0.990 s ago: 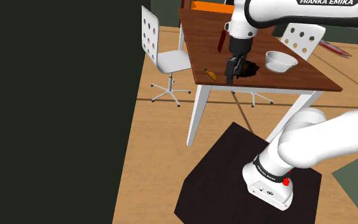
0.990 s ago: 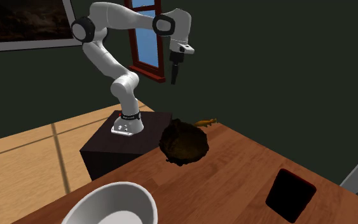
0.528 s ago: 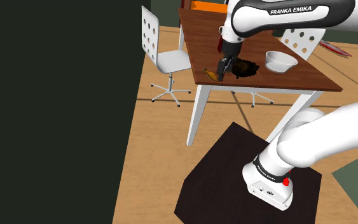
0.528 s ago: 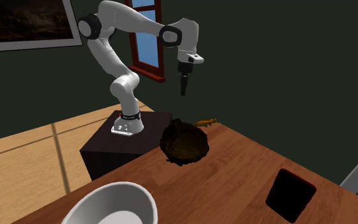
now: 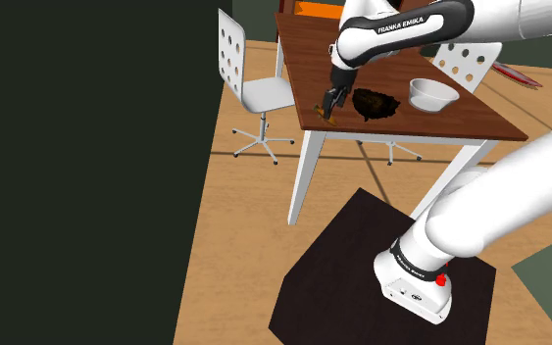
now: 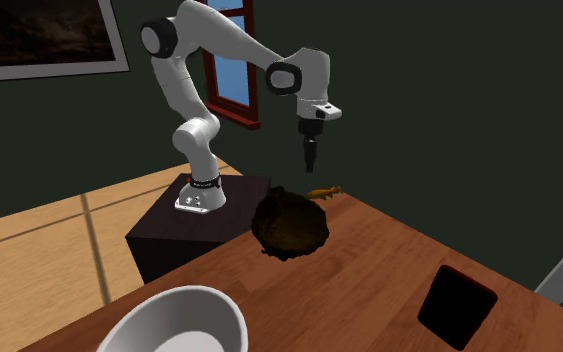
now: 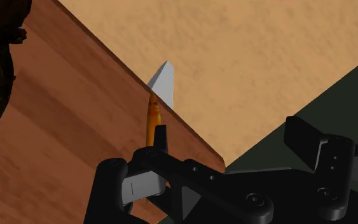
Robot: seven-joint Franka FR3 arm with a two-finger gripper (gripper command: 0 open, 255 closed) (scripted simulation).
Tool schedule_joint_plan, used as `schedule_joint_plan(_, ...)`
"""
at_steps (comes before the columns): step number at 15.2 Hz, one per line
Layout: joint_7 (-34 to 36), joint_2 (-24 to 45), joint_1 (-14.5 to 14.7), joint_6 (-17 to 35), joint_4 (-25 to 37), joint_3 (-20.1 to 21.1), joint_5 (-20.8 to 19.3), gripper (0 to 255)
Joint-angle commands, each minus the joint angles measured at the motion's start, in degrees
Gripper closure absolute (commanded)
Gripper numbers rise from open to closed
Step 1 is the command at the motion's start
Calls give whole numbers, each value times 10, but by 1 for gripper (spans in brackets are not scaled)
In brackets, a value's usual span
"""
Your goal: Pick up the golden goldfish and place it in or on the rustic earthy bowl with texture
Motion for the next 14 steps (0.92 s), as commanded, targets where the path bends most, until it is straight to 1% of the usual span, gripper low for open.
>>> schedule_joint_plan(1, -15, 34, -3, 32, 17, -13, 5, 0)
schedule_joint_plan(5, -48, 109, -9, 86, 63, -35, 30, 0)
schedule_joint_plan(6, -53, 120, -10, 93, 71, -37, 35, 0)
schedule_joint_plan(14, -61, 155, -13, 150, 48, -40, 45, 0)
